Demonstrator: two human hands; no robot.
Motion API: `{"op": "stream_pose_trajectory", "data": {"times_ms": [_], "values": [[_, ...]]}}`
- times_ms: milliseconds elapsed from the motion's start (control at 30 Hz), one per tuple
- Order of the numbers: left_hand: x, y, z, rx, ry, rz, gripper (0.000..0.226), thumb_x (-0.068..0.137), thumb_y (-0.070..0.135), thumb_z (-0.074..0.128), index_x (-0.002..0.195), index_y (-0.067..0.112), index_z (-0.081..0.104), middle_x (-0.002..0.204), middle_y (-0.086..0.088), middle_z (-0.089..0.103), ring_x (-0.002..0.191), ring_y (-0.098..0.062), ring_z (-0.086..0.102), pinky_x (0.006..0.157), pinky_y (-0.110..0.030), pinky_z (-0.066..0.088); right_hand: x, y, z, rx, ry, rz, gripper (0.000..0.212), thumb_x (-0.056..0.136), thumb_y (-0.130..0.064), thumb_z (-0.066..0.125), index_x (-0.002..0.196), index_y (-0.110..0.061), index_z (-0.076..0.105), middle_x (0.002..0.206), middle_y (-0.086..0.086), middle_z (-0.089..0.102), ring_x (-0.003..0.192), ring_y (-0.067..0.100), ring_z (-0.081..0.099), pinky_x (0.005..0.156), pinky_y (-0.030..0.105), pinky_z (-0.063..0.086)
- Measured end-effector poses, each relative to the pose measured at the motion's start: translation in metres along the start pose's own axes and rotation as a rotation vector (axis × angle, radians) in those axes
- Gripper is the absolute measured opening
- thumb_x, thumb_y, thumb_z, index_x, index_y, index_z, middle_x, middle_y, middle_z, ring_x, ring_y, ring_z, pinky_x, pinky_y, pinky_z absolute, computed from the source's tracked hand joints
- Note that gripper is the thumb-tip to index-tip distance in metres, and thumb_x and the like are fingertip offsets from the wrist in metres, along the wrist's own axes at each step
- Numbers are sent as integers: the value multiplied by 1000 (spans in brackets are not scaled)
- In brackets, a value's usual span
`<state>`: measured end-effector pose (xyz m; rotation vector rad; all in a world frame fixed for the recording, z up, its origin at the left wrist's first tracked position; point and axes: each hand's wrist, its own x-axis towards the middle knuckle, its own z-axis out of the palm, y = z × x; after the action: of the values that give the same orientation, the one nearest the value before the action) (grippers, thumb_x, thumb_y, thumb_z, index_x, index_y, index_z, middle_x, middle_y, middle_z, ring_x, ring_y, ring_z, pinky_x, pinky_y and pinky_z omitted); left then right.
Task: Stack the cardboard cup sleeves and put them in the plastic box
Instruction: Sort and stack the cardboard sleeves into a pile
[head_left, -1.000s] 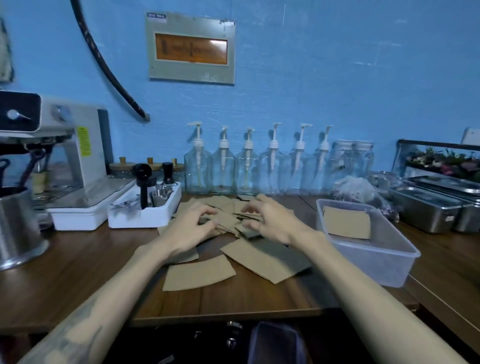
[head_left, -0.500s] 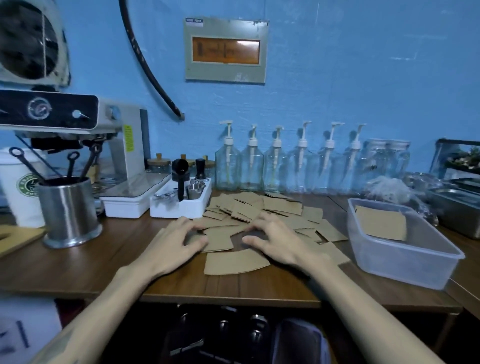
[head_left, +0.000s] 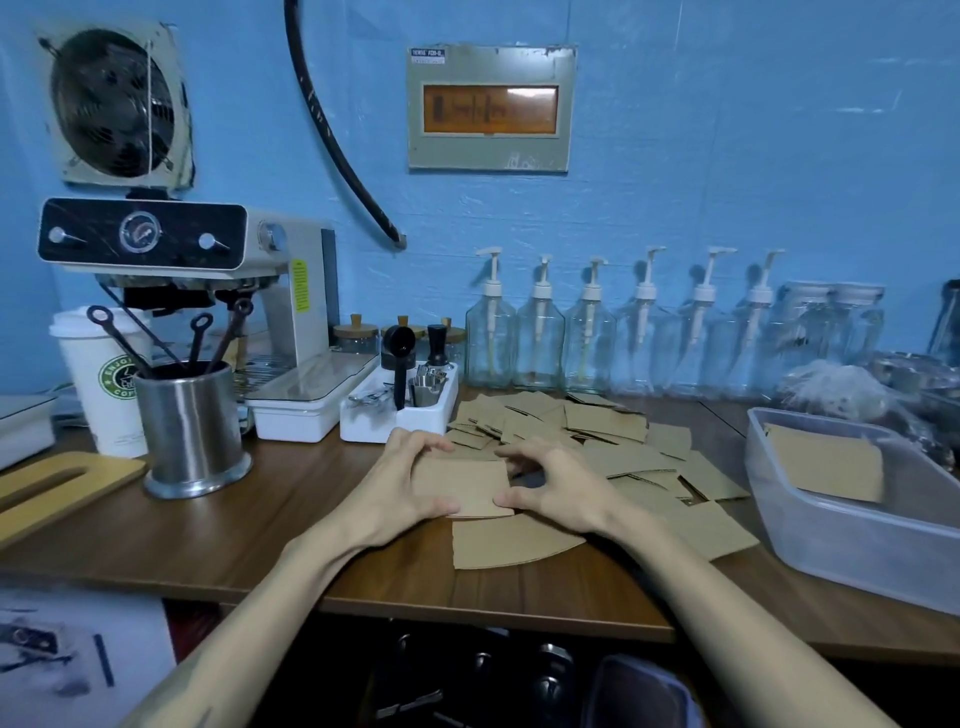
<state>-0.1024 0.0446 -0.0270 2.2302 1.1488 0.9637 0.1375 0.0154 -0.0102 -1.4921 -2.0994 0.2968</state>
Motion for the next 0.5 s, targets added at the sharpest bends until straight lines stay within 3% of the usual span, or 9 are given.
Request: {"op": "stream_pose_trajectory", "data": {"times_ms": [100,167,267,367,433,500], "values": [[8,5,2,-62,67,60,56,78,14,81,124,31,55,108,8,44,106,3,45,93,-17,38,2,0,-4,239,6,8,32,85,-4,70,113,-18,63,83,-7,61,79,2,61,79,14,47],[17,8,3,-83,107,86,51,80,9,79,122,27,58,106,4,51,101,3,49,86,-12,37,4,2,-8,328,19,27,20,89,4,62,98,-14,62,74,-3,61,74,4,65,76,17,49],[30,15,4,-189,135,69,42,82,6,77,117,23,61,101,5,60,92,-4,60,80,-13,47,7,4,-16,358,47,60,15,88,0,68,101,2,61,73,7,57,65,-6,62,68,9,45],[43,14,9,-225,145,69,34,83,12,77,110,28,63,105,12,62,95,-3,61,84,-19,50,10,12,-21,331,123,62,14,89,-4,69,97,1,58,69,9,53,67,-4,63,72,11,47],[46,8,17,-229,132,37,32,84,12,77,109,27,64,88,13,58,77,3,55,76,-10,43,11,22,-23,298,167,81,9,90,-4,67,93,-4,58,68,7,54,68,-7,64,77,20,51],[47,1,22,-210,110,-7,34,82,10,79,106,28,63,75,5,52,60,-3,49,65,-11,42,11,34,-24,237,163,102,9,91,-5,66,89,-6,57,68,8,57,64,-11,62,77,23,49]]}}
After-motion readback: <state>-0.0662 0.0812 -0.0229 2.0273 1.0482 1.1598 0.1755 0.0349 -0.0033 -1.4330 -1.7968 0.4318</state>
